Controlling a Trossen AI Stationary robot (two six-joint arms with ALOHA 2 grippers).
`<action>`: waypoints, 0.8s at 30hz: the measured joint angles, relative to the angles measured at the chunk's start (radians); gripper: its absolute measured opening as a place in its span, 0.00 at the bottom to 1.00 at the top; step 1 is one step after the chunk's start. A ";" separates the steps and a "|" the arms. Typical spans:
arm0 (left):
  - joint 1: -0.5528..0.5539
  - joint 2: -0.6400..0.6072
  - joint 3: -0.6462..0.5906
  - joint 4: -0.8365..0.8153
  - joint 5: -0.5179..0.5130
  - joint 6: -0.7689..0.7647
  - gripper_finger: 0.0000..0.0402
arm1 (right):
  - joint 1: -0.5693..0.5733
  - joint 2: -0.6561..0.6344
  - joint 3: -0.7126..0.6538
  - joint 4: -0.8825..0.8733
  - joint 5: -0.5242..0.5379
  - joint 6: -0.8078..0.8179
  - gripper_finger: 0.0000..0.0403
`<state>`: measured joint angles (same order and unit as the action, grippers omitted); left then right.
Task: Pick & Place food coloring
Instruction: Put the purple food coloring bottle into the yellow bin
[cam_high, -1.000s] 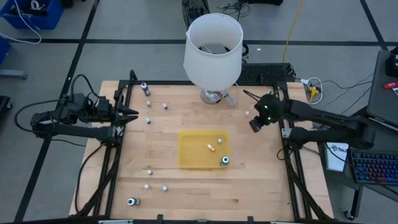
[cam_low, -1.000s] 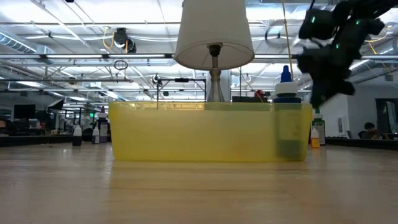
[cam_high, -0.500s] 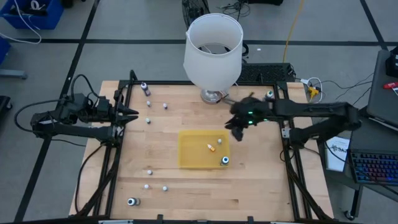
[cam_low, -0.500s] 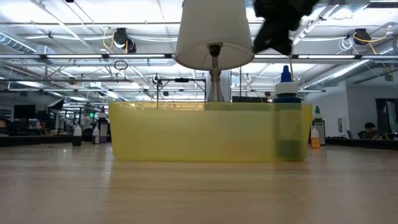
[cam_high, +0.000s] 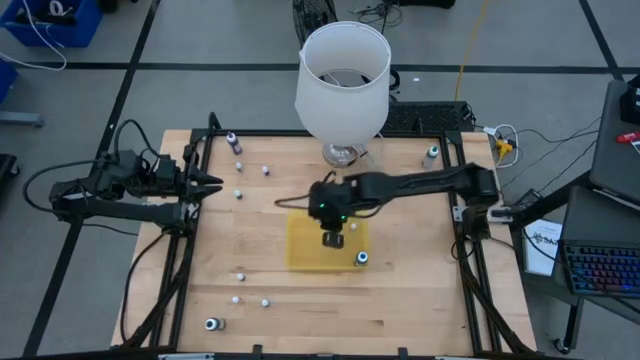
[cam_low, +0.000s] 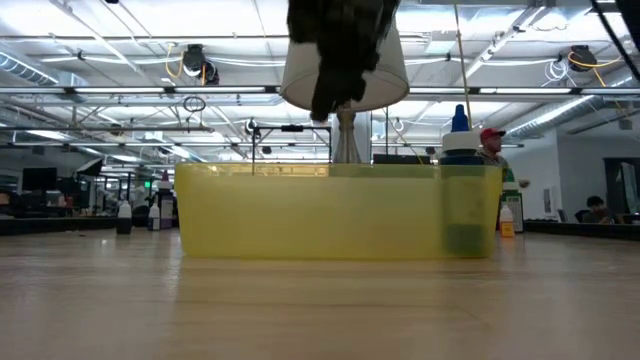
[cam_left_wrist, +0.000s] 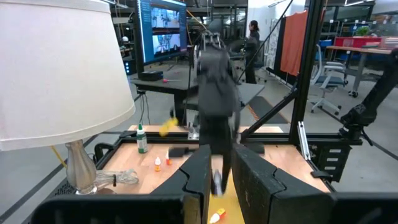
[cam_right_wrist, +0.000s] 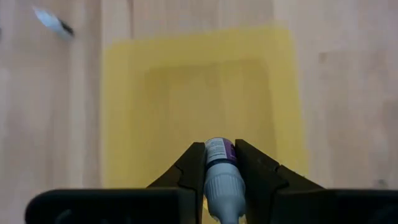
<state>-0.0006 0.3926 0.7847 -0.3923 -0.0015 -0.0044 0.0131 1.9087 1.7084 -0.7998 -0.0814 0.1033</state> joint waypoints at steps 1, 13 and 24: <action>0.000 0.000 0.000 0.000 0.000 0.000 0.17 | 0.003 0.020 0.000 -0.002 0.001 -0.012 0.14; 0.000 0.000 0.000 0.000 0.000 0.000 0.17 | 0.001 0.226 0.000 -0.021 0.064 -0.091 0.14; 0.000 0.000 0.000 0.000 0.000 0.000 0.17 | 0.000 0.254 -0.014 -0.024 0.080 -0.101 0.14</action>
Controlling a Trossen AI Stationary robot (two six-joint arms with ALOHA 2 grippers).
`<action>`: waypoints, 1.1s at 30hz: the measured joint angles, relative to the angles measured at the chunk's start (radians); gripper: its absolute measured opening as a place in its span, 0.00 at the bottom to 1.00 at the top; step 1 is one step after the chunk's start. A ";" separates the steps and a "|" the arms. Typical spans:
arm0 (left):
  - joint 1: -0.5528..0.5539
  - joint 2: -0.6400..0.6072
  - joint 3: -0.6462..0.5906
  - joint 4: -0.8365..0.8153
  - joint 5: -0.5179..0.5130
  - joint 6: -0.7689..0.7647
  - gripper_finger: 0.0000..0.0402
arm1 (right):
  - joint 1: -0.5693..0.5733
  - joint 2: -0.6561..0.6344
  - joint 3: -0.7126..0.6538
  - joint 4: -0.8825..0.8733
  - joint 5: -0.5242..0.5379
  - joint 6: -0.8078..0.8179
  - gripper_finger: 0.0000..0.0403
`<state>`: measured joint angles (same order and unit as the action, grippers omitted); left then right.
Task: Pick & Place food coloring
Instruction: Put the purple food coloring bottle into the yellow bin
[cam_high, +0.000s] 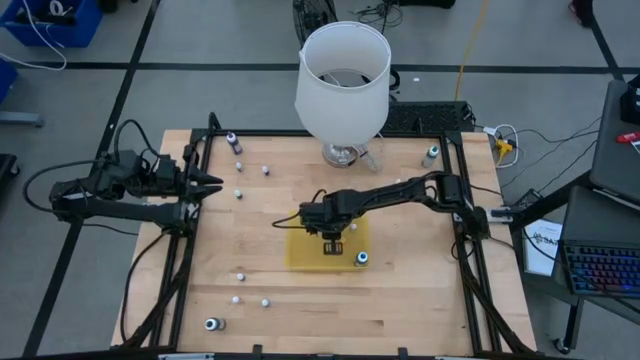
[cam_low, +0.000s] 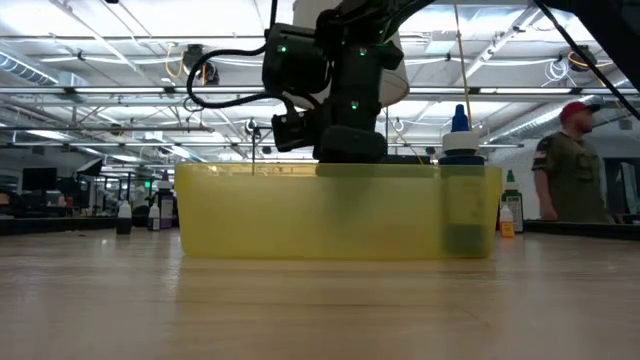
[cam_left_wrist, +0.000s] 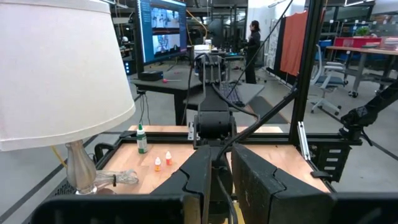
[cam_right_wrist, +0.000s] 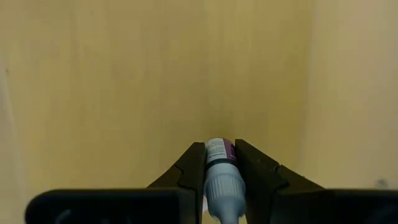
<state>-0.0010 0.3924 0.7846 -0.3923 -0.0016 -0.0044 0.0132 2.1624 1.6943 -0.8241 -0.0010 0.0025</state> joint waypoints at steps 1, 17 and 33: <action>0.000 0.000 0.000 0.000 0.000 0.000 0.17 | 0.000 0.000 0.000 -0.002 0.000 0.000 0.14; 0.000 0.000 0.000 0.000 0.000 0.000 0.17 | -0.001 0.000 0.000 -0.086 0.060 0.012 0.14; 0.000 0.000 0.000 0.000 0.000 0.000 0.17 | -0.030 0.000 0.000 -0.093 0.058 0.016 0.14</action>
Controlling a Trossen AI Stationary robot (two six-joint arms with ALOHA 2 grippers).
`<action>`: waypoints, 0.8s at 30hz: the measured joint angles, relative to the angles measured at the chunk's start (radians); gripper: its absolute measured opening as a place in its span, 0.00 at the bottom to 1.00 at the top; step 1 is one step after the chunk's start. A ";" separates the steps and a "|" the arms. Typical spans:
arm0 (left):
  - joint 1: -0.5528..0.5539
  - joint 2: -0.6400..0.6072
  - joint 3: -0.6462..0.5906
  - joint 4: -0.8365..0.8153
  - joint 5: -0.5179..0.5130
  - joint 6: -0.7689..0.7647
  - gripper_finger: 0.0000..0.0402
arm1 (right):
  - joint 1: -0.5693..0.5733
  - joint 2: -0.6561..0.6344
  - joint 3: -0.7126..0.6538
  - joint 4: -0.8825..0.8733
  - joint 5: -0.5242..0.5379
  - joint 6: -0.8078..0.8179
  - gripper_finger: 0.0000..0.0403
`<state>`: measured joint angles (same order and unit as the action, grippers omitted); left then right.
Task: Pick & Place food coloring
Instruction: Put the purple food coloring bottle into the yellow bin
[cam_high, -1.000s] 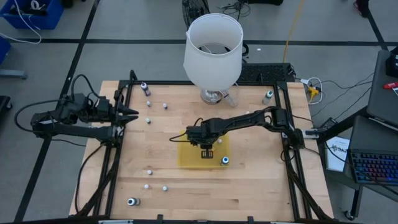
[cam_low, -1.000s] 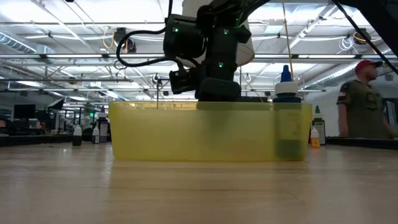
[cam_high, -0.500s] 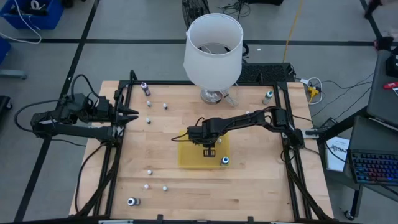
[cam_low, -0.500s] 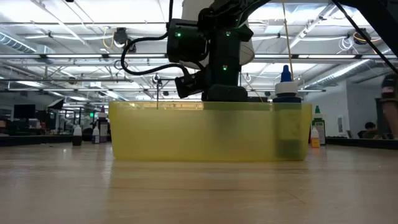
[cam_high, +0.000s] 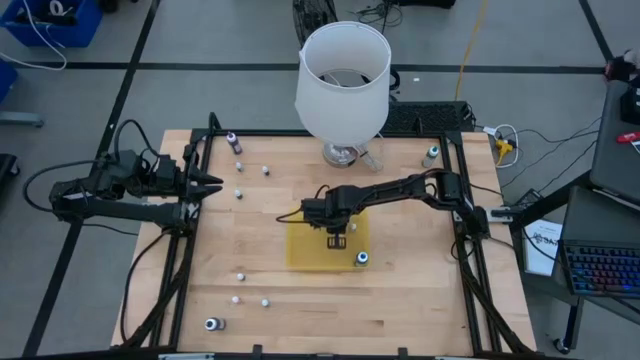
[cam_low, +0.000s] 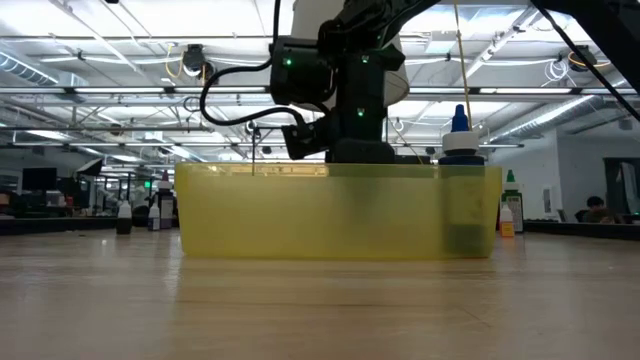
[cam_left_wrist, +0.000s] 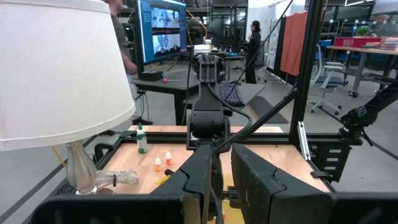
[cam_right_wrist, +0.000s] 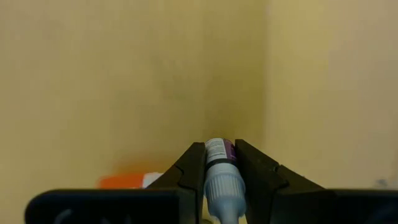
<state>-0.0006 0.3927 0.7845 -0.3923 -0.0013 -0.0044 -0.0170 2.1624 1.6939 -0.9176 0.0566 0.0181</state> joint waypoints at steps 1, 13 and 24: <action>0.000 0.000 0.000 0.000 0.000 0.000 0.17 | 0.000 0.000 0.000 0.000 0.000 0.000 0.14; 0.000 0.000 0.000 0.000 0.000 0.000 0.17 | -0.001 -0.008 -0.059 0.032 -0.002 0.000 0.15; 0.000 0.000 0.000 0.000 0.000 0.000 0.17 | 0.001 -0.040 -0.068 0.058 -0.006 0.000 0.29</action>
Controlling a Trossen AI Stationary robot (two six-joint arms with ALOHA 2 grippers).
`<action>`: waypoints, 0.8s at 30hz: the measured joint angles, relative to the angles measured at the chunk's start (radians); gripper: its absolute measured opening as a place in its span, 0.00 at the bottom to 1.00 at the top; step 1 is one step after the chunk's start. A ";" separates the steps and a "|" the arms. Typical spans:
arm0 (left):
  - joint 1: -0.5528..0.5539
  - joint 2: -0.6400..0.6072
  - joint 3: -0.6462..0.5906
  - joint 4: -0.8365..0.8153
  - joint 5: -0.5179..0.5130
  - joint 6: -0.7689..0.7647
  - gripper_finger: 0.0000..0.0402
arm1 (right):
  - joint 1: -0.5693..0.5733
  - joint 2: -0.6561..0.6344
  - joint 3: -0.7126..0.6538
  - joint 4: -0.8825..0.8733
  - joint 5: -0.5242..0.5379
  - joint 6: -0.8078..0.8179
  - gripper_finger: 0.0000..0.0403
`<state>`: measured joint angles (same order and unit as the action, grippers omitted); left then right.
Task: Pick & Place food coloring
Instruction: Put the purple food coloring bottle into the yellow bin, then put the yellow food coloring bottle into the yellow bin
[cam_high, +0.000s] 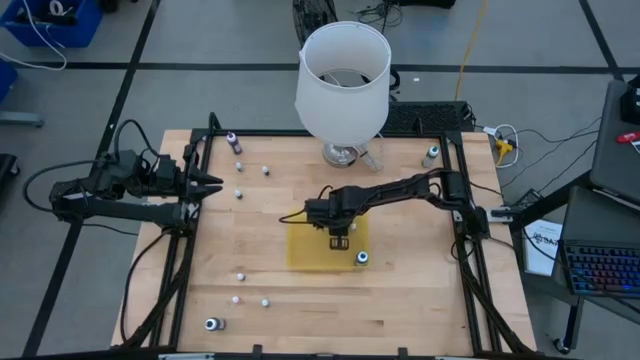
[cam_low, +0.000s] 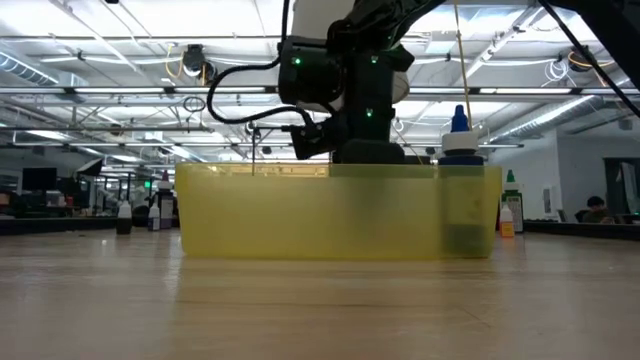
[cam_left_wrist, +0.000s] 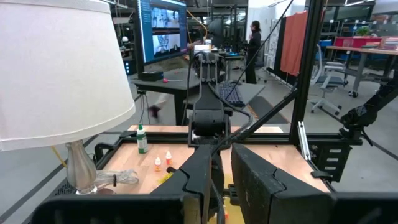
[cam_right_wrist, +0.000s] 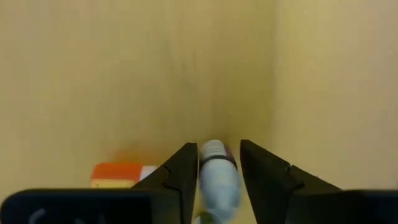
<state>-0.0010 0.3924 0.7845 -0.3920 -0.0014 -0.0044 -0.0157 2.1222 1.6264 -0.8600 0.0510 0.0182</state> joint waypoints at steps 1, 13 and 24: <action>0.000 0.000 0.000 0.000 0.000 0.000 0.17 | 0.000 -0.007 0.000 0.002 0.000 0.000 0.30; 0.000 0.000 0.000 0.000 0.000 0.000 0.17 | 0.004 -0.157 0.001 -0.089 0.000 0.029 0.33; 0.000 0.000 0.000 0.000 0.000 0.000 0.17 | -0.004 -0.497 -0.117 -0.375 0.291 0.240 0.32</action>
<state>-0.0006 0.3924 0.7845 -0.3923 -0.0017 -0.0044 -0.0196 1.6255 1.5089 -1.2351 0.3419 0.2580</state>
